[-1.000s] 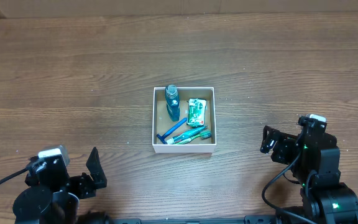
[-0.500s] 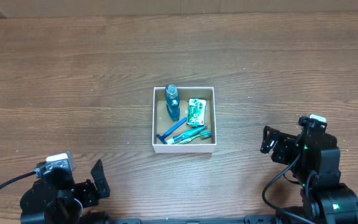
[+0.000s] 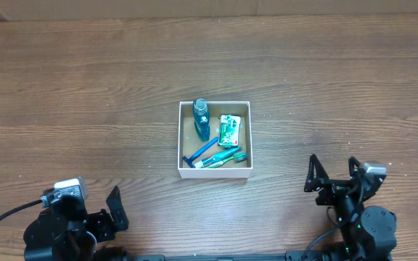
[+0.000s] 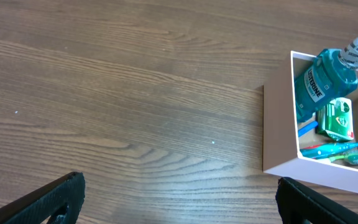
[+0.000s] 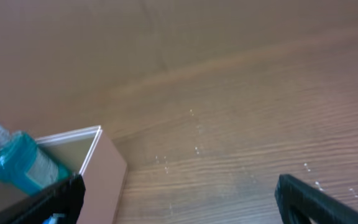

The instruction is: Pack container

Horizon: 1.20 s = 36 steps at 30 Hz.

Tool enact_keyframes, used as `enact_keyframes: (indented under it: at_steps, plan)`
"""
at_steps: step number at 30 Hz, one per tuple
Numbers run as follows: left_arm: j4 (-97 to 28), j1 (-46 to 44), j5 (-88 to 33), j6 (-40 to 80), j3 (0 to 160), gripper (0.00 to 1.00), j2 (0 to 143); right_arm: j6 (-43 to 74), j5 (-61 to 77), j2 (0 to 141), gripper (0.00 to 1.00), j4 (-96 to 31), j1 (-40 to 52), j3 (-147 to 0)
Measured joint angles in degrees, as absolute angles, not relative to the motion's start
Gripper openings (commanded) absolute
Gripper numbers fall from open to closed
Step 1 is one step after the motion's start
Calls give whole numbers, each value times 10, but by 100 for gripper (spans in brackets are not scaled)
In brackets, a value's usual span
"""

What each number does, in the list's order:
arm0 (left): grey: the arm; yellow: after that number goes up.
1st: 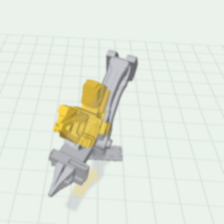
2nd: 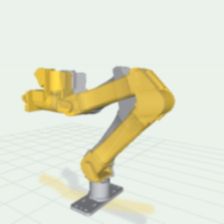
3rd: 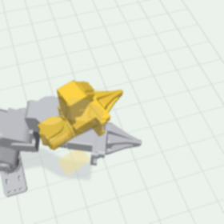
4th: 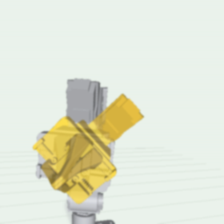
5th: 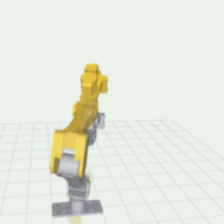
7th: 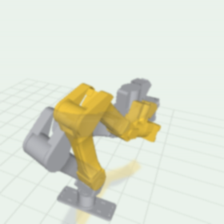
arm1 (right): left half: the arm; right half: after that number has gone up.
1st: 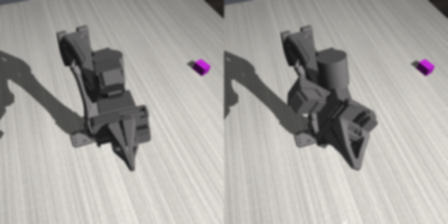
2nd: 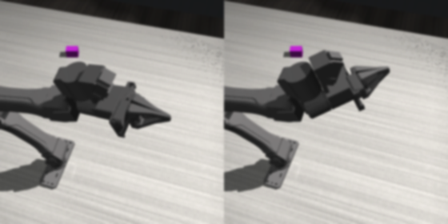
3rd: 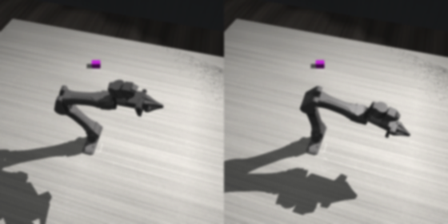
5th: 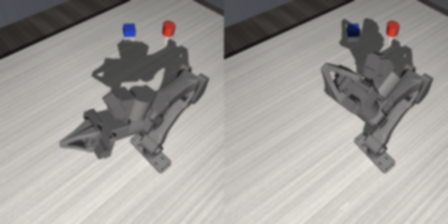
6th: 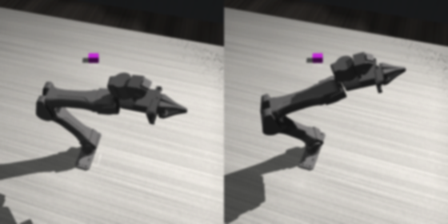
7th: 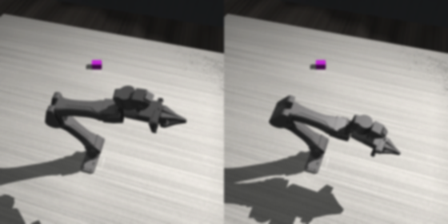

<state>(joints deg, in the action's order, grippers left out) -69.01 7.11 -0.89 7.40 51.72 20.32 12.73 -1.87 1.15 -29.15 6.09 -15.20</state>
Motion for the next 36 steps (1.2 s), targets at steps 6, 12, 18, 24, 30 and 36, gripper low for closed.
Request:
enact_keyframes:
  at_steps: [6,12,18,24,30,36]
  plan:
    - [-690,71,-9,74,517,100,203,57,-3,8,100,-17,61,-52]
    - [-690,71,-9,74,517,100,203,12,-2,8,100,-52,61,-10]
    - [-690,71,-9,74,517,100,203,7,-2,8,100,-52,61,-10]
    - [-690,71,-9,74,517,100,203,6,-2,8,100,-52,61,-10]
    - [-690,71,-9,74,517,100,203,4,-2,8,100,-51,61,-10]
    - [-690,71,-9,74,517,100,203,4,-2,8,100,-52,61,-10]
